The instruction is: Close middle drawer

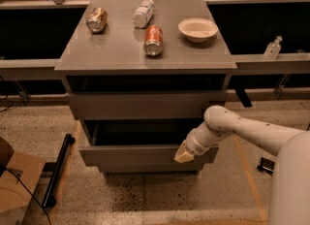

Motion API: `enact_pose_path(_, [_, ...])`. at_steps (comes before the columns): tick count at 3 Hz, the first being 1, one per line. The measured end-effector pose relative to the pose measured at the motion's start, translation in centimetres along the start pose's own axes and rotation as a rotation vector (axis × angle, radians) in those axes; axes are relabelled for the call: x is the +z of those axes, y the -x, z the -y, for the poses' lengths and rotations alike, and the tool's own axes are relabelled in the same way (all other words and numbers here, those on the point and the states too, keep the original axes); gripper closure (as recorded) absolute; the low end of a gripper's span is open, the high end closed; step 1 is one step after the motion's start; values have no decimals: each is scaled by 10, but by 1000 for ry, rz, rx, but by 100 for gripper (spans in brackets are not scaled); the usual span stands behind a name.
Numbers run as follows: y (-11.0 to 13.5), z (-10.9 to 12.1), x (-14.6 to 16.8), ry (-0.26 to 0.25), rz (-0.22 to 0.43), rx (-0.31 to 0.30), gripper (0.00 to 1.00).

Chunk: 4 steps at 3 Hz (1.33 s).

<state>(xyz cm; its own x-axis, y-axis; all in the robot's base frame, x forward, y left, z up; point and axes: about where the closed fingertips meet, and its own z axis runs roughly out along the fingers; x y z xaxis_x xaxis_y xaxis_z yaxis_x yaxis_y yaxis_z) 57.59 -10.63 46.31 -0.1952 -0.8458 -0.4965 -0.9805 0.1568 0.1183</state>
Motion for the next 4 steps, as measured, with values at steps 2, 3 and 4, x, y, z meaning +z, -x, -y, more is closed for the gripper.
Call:
enact_pose_path(2, [7, 13, 12, -112, -1, -58, 100])
enact_pose_path(3, [11, 61, 22, -265, 32, -51, 100])
enact_pose_path(4, [11, 61, 22, -265, 32, -51, 100])
